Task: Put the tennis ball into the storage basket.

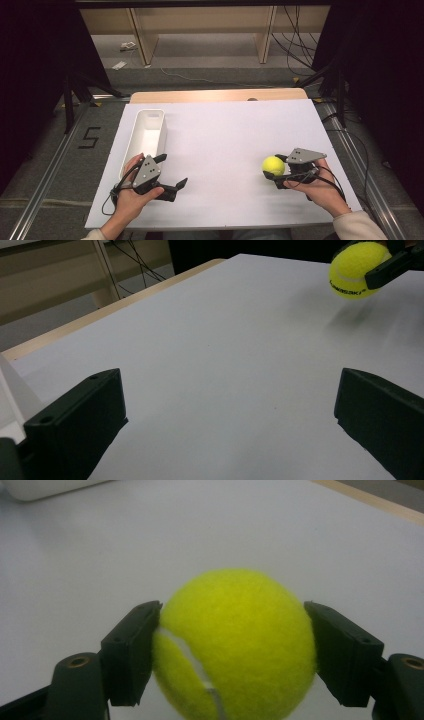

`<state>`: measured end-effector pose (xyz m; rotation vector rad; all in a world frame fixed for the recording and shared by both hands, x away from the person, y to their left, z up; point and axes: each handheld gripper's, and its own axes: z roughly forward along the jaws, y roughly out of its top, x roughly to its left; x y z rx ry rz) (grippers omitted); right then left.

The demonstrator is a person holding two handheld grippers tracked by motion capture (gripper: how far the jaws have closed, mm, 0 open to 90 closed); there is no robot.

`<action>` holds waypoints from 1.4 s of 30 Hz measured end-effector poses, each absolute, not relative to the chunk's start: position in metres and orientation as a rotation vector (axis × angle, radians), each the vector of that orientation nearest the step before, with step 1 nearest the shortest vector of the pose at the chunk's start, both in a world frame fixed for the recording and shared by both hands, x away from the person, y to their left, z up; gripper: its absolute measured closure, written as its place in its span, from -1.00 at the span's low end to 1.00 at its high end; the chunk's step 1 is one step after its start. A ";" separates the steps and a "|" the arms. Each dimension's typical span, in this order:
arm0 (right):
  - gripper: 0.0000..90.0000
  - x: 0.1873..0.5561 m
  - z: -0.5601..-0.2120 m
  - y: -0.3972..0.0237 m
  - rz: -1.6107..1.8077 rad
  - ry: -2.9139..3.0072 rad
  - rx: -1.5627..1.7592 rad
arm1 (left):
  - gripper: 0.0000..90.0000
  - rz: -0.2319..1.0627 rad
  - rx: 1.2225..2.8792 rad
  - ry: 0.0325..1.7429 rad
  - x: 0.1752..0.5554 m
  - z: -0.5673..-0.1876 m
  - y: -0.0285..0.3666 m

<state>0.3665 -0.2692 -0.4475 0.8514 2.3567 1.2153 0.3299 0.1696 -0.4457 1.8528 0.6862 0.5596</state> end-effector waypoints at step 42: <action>-0.41 0.385 -0.432 -0.238 1.335 2.292 0.800 | -1.00 0.562 1.843 0.680 0.329 -0.444 0.170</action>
